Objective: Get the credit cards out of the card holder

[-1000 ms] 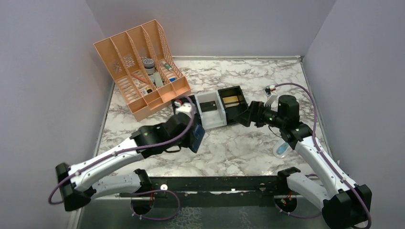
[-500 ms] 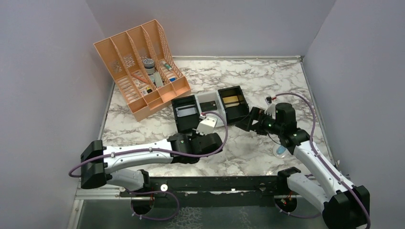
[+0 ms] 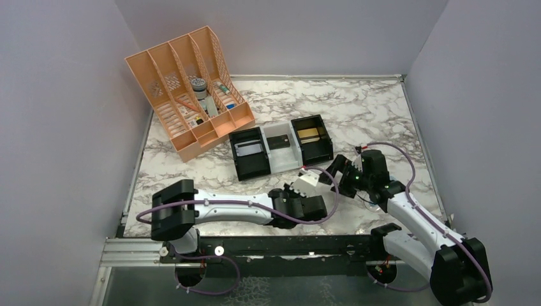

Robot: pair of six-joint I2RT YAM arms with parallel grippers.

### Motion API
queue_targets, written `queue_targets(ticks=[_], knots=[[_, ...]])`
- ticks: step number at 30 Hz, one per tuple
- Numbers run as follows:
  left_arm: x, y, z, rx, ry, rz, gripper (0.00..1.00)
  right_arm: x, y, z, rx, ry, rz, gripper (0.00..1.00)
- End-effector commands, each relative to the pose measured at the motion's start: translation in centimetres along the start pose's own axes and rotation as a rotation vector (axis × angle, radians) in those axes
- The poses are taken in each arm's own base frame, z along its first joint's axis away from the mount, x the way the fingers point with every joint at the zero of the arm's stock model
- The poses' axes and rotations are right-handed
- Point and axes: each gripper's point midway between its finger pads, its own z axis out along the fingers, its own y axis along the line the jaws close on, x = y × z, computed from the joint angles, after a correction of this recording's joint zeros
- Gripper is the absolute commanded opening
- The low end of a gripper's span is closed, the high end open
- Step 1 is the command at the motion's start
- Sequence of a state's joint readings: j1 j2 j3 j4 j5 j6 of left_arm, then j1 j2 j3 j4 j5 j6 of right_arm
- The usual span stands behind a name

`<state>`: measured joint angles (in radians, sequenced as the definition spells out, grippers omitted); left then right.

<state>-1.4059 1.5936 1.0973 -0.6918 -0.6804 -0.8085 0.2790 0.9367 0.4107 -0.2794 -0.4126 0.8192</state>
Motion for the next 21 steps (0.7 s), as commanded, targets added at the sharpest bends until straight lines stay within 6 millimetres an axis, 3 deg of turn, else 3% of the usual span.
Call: queue_targets(ticks=[1,6,9,11,14,17,21], knots=[[-1.7,-2.2,0.6,-0.013,-0.052,0.032,0.01,-1.7,0.6,-0.1,-0.030,-0.094,0.016,0.99],[-1.1,-4.4,1.4,0.017,-0.009,0.065,0.12,-1.8,-0.1,-0.2,0.007,-0.107,0.000,0.99],[-1.2,-5.3,1.3,0.055,-0.001,0.099,0.31,-1.7,-0.4,-0.2,0.026,-0.097,-0.015,0.99],[-1.5,-5.7,0.9,0.085,0.001,0.105,0.52,-1.5,-0.6,-0.2,0.033,-0.088,-0.021,0.99],[-2.6,-6.3,-0.3,0.158,-0.023,0.088,0.59,-1.3,-0.5,-0.1,0.025,-0.070,-0.028,0.99],[-4.0,-6.0,-2.2,0.258,-0.067,0.042,0.64,-0.8,0.4,-0.2,-0.030,-0.038,-0.061,1.00],[-4.0,-2.9,-1.6,0.277,-0.059,-0.072,0.68,0.0,1.9,-0.3,-0.135,-0.010,-0.085,0.89]])
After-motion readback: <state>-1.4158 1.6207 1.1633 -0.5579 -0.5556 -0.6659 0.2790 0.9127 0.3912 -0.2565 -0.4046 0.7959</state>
